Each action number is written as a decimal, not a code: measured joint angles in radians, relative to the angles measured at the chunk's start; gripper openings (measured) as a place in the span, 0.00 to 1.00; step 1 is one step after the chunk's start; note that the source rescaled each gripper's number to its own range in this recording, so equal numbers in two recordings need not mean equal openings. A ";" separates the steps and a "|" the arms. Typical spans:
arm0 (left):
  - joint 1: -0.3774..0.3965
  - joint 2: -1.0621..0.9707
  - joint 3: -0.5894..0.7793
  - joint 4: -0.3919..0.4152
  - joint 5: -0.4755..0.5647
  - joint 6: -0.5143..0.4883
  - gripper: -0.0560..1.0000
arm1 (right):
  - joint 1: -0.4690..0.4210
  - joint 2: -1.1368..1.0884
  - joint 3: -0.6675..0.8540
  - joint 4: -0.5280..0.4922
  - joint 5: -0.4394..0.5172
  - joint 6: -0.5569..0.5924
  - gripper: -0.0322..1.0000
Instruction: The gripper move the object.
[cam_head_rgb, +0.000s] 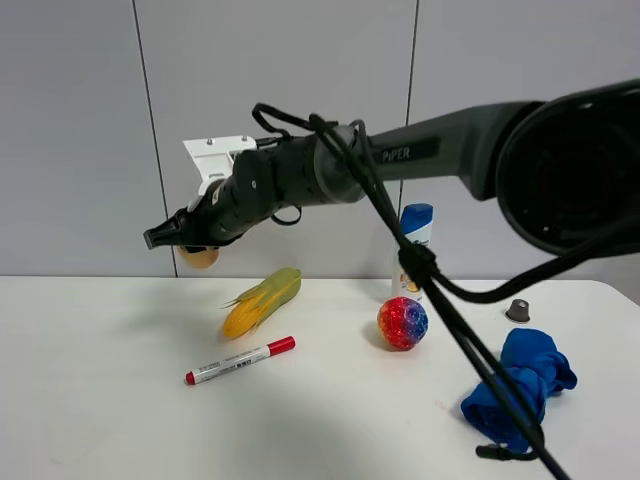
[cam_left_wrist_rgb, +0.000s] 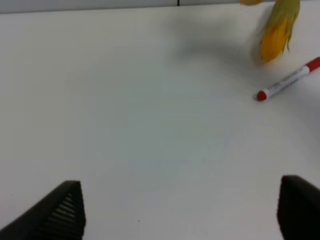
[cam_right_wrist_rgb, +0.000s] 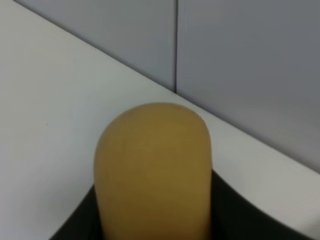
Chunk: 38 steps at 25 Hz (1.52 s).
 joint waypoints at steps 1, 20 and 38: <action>0.000 0.000 0.000 0.000 0.000 0.000 1.00 | 0.000 0.014 0.000 0.007 -0.028 0.000 0.17; 0.000 0.000 0.000 0.000 0.000 0.000 1.00 | 0.000 0.127 -0.001 0.023 -0.200 -0.098 0.53; 0.000 0.000 0.000 0.000 0.000 0.000 1.00 | 0.000 -0.263 -0.002 0.010 0.219 -0.122 0.75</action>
